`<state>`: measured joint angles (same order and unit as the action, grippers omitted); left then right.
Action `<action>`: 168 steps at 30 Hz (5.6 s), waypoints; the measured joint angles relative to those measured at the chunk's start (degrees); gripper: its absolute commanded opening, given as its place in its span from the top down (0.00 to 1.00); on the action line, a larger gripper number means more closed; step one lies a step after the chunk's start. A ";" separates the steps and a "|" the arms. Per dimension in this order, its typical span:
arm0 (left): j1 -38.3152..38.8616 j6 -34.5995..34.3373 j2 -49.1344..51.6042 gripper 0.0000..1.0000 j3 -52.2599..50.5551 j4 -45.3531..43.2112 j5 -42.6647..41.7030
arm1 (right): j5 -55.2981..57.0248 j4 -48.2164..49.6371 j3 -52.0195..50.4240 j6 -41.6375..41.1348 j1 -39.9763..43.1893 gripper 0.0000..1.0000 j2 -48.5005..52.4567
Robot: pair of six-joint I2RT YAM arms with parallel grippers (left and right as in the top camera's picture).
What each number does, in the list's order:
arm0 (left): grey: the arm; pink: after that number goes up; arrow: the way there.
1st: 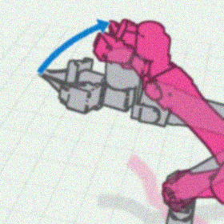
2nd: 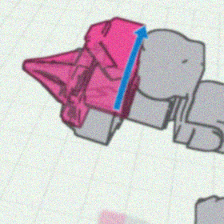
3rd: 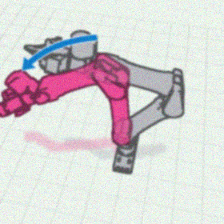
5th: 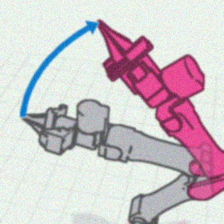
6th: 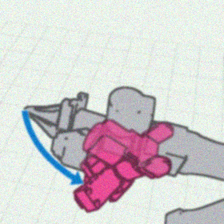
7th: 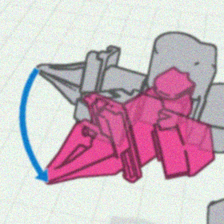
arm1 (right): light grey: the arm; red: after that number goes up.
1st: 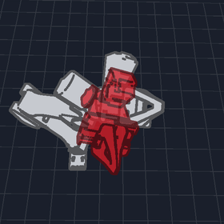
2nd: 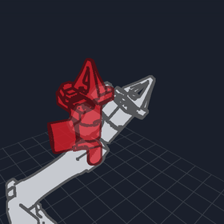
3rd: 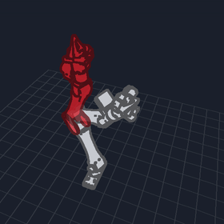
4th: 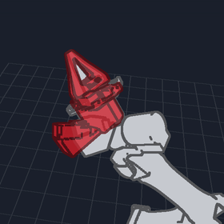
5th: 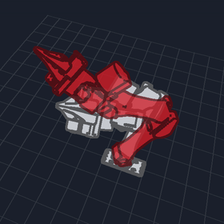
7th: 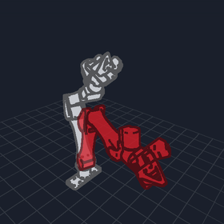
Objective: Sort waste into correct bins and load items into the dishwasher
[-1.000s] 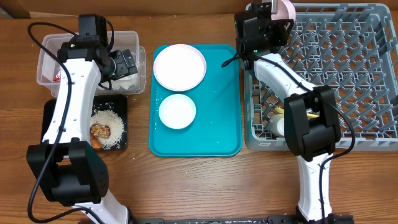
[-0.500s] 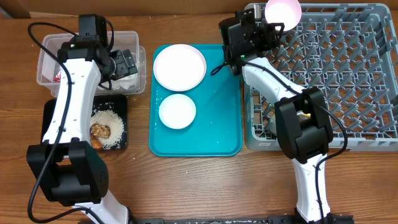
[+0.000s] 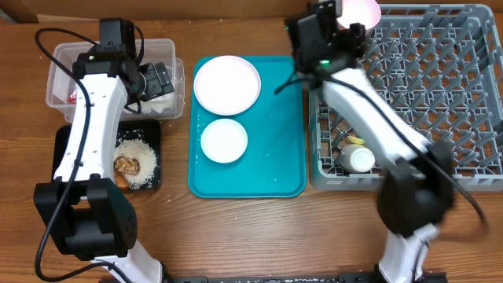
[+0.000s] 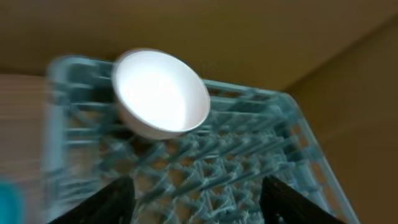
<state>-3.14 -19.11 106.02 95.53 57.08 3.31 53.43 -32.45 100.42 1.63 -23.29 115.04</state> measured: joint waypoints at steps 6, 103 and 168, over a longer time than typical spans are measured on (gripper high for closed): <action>0.00 -0.02 0.00 0.00 0.04 0.07 0.00 | -26.73 -7.98 0.50 -9.81 0.74 0.39 -20.39; 0.00 -0.02 0.00 0.00 0.04 0.09 0.00 | -30.86 1.86 0.70 -26.32 17.62 0.96 -3.54; 0.00 -0.02 0.00 0.00 0.04 0.07 0.00 | 19.98 24.83 0.70 19.93 -4.09 0.37 15.76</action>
<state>-3.14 -19.14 106.02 95.57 57.14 3.31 73.41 -7.62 101.12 21.56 -27.38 130.80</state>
